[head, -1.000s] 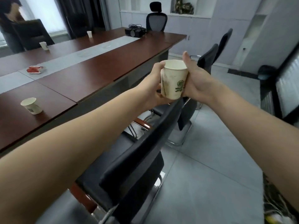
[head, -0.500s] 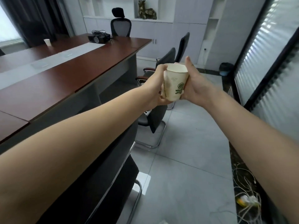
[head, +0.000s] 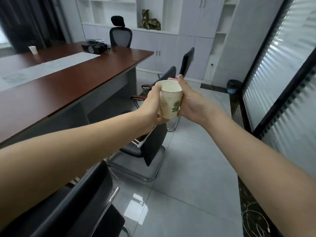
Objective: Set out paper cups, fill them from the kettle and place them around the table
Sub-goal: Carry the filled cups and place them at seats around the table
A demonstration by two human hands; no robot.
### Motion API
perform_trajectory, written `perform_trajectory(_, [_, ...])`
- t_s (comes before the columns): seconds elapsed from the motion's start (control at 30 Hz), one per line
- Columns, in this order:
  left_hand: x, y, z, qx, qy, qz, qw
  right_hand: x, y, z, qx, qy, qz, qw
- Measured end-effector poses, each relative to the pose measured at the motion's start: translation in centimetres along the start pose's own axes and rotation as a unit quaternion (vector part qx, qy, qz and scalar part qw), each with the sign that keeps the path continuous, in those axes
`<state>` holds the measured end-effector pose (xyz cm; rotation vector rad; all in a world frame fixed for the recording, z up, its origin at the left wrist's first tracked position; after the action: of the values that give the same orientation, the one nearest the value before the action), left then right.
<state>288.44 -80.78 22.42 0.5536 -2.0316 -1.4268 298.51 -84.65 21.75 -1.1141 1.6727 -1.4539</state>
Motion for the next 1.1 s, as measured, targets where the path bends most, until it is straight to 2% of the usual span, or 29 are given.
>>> perform_trajectory(0.2, [-8.0, 2.0, 1.7, -0.011, 0.071, -0.024, 0.997, -9.4, -0.9, 1.1, -0.028, -0.036, -0.014, 0.999])
perform_trajectory(0.47, [-16.1, 5.9, 5.8, 0.023, 0.137, -0.078, 0.987, -21.3, -1.7, -1.3, 0.000, -0.151, -0.039, 0.988])
perform_trajectory(0.6, [-20.4, 9.6, 9.1, -0.009, 0.239, -0.131, 0.962, -28.1, -3.6, -4.0, 0.027, -0.208, -0.041, 0.977])
perform_trajectory(0.7, [-23.0, 11.0, 11.5, 0.024, 0.271, -0.132, 0.953, -32.0, -4.5, -5.5, 0.048, -0.225, -0.036, 0.973])
perform_trajectory(0.83, [-25.7, 13.3, 14.6, 0.026, 0.311, -0.174, 0.934, -36.6, -4.8, -8.6, 0.042, -0.278, -0.047, 0.958])
perform_trajectory(1.1, [-29.7, 13.5, 24.9, -0.017, 0.404, -0.179, 0.897, -44.7, -0.3, -16.3, 0.067, -0.309, -0.075, 0.946])
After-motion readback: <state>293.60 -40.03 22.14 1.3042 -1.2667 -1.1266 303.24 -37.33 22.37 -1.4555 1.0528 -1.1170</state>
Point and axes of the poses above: each hand's wrist, its own x-axis away from the middle knuckle, its own z-axis out of the back of the hand, y = z × x, the point moved 6 cm from there along -x, towards the middle knuckle, and after that the axes turned 1 degree about x, right-handed, at the moved point
